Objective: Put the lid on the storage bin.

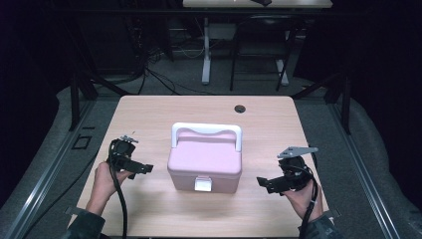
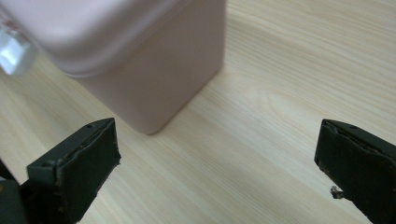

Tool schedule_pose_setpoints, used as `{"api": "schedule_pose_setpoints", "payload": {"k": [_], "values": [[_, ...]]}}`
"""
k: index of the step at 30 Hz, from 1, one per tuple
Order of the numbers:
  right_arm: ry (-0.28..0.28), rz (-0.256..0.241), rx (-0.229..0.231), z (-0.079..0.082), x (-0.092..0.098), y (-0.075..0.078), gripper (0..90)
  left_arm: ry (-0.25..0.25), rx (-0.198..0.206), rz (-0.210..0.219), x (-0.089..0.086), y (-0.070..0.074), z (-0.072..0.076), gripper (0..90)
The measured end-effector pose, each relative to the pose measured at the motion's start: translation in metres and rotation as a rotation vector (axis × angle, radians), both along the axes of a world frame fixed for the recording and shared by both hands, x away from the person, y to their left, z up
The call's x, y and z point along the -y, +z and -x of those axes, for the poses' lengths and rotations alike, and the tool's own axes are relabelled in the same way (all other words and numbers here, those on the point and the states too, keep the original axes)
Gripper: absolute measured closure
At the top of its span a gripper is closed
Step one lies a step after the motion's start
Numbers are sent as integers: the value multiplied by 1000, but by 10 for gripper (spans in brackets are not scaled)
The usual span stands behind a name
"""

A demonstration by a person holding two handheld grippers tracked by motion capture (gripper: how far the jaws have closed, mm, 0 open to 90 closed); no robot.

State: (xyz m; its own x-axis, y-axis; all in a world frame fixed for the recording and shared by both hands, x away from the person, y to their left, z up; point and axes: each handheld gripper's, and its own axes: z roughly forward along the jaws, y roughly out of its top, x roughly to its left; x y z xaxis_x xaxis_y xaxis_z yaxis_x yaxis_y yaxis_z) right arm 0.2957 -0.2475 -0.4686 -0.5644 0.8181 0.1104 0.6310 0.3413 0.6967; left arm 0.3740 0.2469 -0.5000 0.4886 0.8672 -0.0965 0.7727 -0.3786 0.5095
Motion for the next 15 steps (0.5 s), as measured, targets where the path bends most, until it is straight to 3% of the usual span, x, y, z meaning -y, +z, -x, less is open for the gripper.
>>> {"api": "schedule_pose_setpoints", "payload": {"k": [7,15], "values": [[-87,43,-24,-11,27,-14,0,7,11,-19,-1,-1,-1,1],[-155,56,-46,-24,51,-28,0,5,11,-39,-2,-5,-3,1]]}}
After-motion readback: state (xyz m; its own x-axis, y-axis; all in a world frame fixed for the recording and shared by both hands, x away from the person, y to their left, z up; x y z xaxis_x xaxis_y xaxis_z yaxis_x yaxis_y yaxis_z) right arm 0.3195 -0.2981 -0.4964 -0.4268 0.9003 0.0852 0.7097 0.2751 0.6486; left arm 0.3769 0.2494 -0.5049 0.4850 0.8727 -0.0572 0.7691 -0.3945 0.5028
